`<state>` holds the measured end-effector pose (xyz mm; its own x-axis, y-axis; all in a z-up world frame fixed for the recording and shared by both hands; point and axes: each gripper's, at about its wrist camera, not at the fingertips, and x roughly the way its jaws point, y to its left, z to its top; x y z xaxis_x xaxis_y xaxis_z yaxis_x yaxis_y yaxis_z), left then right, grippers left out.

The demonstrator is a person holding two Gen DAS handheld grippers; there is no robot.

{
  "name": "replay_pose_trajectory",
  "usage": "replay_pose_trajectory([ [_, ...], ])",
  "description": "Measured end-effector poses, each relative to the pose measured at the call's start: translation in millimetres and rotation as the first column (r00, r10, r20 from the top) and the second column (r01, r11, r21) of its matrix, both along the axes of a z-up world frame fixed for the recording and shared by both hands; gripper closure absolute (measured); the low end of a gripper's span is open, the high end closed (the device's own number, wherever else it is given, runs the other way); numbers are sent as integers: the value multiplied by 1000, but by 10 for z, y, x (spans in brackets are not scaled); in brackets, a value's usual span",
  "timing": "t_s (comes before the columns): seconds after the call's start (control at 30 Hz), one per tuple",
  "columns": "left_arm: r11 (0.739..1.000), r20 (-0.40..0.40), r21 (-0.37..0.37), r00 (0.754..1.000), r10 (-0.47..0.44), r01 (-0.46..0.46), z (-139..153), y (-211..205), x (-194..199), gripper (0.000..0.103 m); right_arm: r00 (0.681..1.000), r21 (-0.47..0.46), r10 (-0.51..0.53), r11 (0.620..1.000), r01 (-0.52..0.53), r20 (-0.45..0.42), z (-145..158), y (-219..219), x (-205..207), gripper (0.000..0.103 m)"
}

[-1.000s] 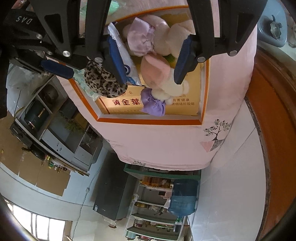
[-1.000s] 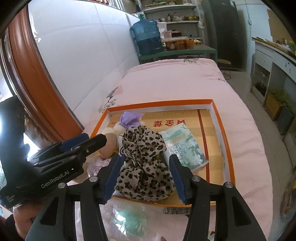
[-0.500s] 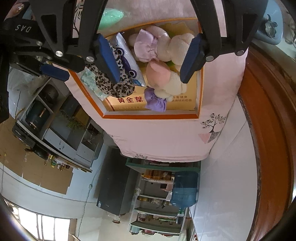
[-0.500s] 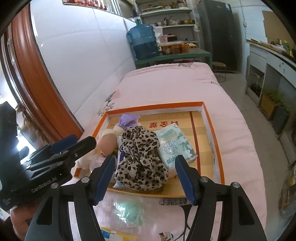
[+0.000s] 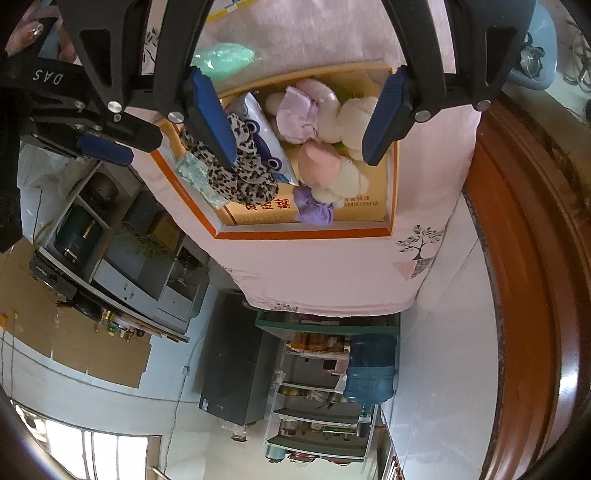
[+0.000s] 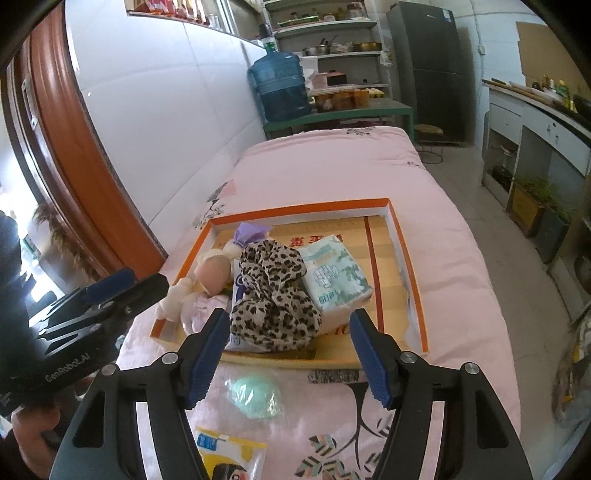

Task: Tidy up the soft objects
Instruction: 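Open both tools and pull back toward the green ball and wipes pack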

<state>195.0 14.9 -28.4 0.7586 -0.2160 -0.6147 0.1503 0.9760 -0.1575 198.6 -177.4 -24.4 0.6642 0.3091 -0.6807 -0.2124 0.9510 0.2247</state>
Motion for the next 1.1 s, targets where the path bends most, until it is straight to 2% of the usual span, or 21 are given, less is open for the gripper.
replay_pose_trajectory([
  [0.73,1000,4,-8,1000,-24,24,70,-30,-557,33,1000,-4,-12,1000,12,15,81,-48,-516,34],
  [1.1,998,-30,-42,999,-39,37,-85,-55,-859,33,1000,-10,-8,1000,8,19,93,-48,-763,34],
])
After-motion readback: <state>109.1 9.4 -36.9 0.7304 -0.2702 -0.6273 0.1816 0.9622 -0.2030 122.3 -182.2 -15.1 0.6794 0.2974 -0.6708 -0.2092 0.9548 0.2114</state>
